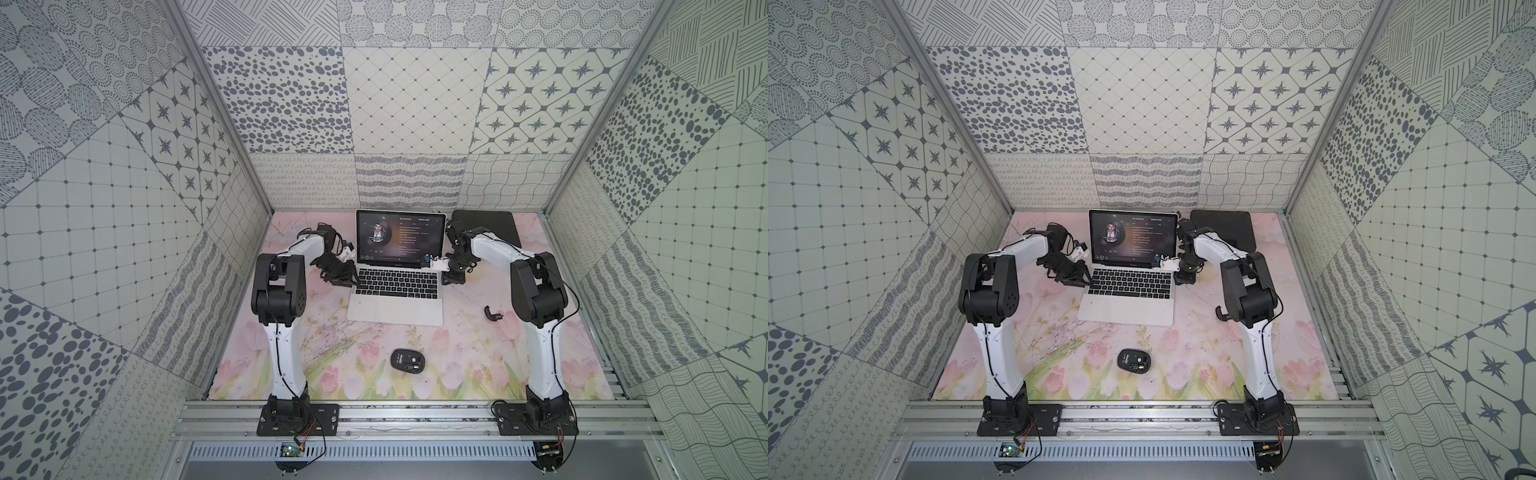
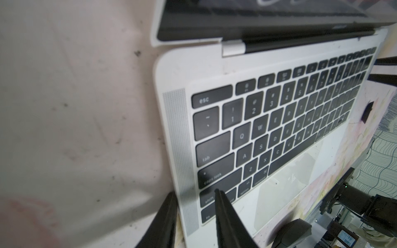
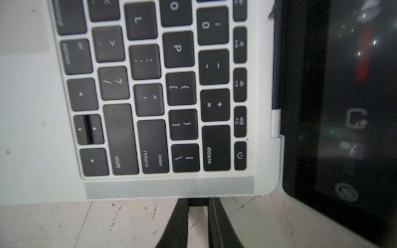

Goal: Remove the wireless mouse receiver from the laptop
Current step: Take out the USB plug from the USB port.

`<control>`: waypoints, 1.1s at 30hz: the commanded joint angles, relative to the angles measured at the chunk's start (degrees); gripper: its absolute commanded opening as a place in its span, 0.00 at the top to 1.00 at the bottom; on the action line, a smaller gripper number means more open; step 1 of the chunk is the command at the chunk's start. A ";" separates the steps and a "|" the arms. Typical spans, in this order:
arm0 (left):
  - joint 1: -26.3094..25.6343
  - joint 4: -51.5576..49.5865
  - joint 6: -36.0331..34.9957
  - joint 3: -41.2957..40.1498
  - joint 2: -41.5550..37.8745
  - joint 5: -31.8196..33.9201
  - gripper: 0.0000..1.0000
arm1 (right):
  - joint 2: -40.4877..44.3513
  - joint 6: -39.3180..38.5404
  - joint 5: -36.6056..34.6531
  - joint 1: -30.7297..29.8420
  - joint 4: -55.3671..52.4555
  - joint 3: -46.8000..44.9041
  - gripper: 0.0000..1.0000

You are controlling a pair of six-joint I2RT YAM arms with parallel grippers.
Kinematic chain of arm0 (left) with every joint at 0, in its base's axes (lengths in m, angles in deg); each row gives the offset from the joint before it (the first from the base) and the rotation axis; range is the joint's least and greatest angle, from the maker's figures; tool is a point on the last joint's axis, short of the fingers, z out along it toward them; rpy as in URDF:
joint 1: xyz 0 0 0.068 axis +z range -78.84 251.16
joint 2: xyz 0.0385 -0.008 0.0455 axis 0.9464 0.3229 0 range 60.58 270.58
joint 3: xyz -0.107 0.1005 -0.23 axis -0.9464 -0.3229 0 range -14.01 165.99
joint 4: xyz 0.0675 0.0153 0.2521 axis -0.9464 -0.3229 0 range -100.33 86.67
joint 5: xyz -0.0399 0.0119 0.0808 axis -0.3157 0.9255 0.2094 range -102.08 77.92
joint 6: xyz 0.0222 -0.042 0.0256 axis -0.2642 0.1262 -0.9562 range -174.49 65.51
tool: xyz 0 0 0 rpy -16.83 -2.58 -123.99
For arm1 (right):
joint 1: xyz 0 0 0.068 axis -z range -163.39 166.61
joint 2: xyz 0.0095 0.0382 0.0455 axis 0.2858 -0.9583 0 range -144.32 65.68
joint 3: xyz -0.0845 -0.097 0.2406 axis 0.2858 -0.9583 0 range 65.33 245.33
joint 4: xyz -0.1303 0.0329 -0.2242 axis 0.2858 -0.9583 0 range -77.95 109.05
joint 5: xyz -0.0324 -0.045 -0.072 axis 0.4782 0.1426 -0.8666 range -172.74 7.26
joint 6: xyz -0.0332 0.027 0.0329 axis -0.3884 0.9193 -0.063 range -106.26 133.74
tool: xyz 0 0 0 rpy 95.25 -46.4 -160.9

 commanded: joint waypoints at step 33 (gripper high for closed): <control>-1.22 -5.80 2.30 2.19 -5.27 12.13 0.56 | 14.64 2.24 -10.46 4.18 5.66 -13.05 0.89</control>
